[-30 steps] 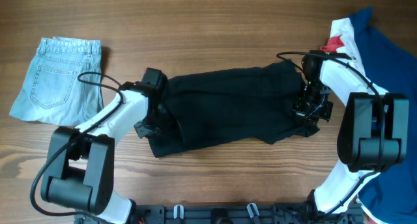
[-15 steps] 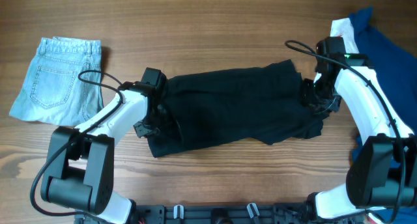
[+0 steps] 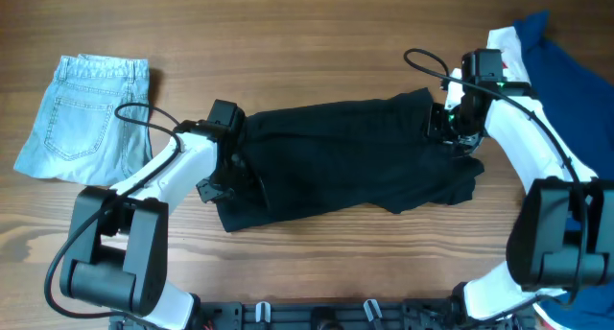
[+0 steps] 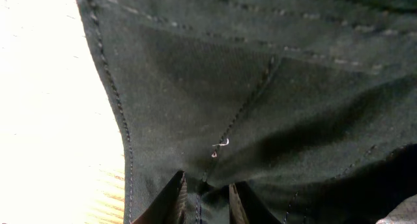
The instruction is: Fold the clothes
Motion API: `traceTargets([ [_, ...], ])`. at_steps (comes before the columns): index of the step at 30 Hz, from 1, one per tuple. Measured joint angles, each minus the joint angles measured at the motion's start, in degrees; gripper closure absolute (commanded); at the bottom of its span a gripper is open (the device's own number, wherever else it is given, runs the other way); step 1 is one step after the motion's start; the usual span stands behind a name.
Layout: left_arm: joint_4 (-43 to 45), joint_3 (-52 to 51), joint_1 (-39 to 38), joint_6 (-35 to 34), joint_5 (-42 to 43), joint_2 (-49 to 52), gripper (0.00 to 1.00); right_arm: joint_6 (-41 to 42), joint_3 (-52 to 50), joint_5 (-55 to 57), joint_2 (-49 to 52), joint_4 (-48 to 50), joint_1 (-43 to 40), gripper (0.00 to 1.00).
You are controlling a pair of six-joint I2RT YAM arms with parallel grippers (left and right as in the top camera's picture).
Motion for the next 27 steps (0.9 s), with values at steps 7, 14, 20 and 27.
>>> traceTargets([
  [7,0.0,0.0,0.0,0.04,-0.02,0.0,0.78,-0.28,-0.04,-0.42,2.4,4.9,0.0,0.77],
  [14,-0.02,0.0,0.0,0.17,-0.15,0.0,0.78,0.35,-0.22,-0.46,2.4,12.83,0.0,0.96],
  [20,-0.09,0.02,0.0,0.17,-0.17,0.0,0.78,6.86,-0.57,-4.57,2.43,28.26,0.0,0.57],
  [27,-0.11,0.02,0.0,0.2,-0.24,0.0,0.81,8.2,-0.52,-4.37,2.43,23.08,0.0,0.61],
])
